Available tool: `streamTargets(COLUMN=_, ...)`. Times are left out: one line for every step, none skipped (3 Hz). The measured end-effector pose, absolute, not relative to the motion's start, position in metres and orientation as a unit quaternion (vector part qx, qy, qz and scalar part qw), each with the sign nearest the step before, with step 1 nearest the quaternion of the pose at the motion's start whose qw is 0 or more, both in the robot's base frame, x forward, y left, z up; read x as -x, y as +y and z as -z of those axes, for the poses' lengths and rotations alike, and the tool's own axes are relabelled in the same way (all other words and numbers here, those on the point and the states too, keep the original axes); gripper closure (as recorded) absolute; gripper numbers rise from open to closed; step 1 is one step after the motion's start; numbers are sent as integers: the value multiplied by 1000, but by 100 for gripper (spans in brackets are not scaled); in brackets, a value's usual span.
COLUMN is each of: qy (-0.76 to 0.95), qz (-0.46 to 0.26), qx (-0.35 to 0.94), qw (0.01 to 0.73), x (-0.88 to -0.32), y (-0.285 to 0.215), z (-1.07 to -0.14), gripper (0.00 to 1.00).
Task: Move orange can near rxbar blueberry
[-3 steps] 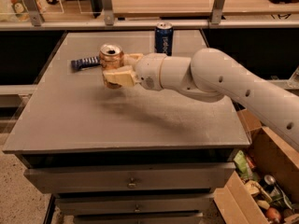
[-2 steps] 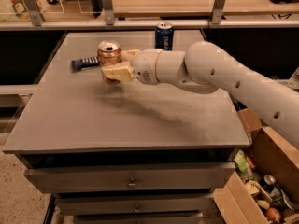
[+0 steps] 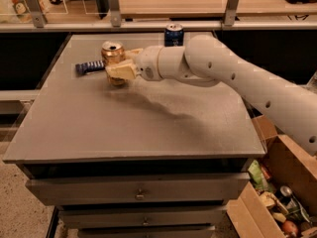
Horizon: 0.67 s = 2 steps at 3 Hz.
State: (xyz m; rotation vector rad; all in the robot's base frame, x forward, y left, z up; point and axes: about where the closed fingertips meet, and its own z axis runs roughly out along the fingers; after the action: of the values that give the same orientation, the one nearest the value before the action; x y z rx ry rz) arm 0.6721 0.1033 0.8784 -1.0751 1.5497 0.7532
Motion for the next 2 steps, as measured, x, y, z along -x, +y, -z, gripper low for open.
streamTargets(qy=654, qz=-319, qx=447, qw=521, x=-687, y=107, z=-875, gripper=100)
streamTargets(qy=658, qz=-323, qx=442, qw=517, x=-698, y=110, z=-873, gripper=84)
